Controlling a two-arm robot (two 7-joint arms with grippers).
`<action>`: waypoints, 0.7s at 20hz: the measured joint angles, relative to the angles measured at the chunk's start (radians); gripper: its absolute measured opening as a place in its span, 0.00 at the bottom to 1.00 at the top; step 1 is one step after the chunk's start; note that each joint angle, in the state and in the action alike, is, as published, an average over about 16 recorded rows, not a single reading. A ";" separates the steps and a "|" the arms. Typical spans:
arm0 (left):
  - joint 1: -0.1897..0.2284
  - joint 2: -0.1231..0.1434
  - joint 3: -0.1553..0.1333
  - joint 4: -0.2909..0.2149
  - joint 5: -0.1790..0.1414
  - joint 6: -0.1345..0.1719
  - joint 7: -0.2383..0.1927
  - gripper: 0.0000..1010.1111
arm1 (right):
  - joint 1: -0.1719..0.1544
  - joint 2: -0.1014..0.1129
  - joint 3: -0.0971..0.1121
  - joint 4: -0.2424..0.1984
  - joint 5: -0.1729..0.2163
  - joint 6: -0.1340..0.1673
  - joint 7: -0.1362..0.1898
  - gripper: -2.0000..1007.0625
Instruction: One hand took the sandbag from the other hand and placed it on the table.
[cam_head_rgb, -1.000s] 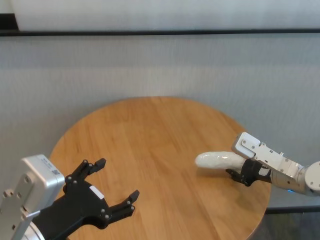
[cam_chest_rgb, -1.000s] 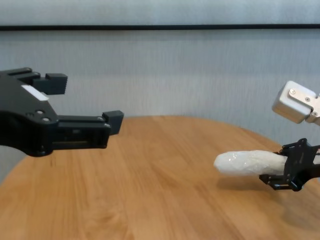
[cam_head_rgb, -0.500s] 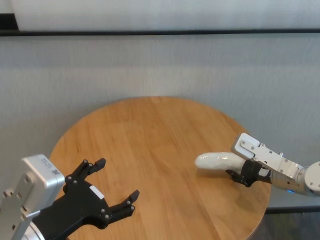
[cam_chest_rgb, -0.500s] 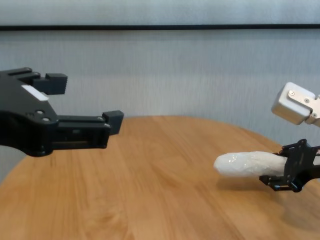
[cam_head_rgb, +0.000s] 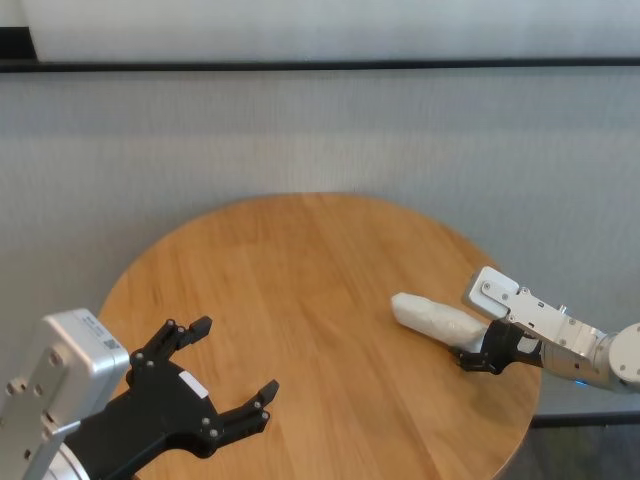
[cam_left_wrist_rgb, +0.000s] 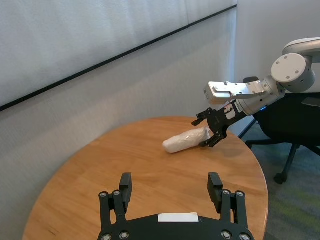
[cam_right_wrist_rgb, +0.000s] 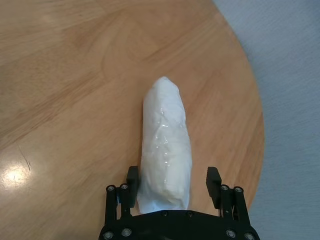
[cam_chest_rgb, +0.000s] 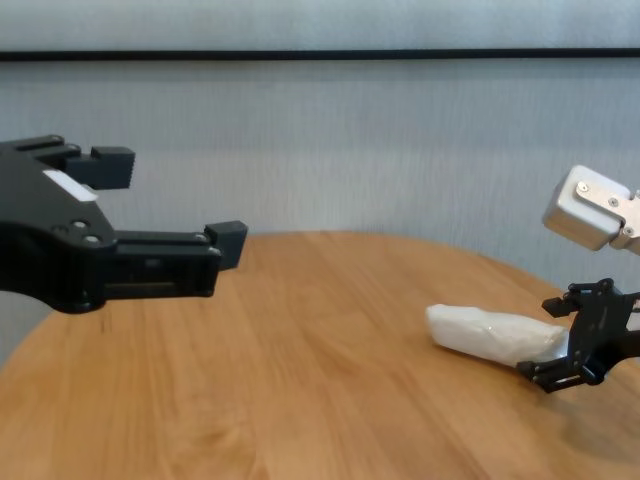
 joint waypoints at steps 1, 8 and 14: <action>0.000 0.000 0.000 0.000 0.000 0.000 0.000 0.99 | 0.000 0.000 0.000 0.000 0.000 0.000 0.000 0.82; 0.000 0.000 0.000 0.000 0.000 0.000 0.000 0.99 | 0.000 0.000 -0.001 0.000 -0.001 0.000 0.000 0.96; 0.000 0.000 0.000 0.000 0.000 0.000 0.000 0.99 | 0.000 0.001 -0.001 -0.001 -0.001 0.000 0.000 1.00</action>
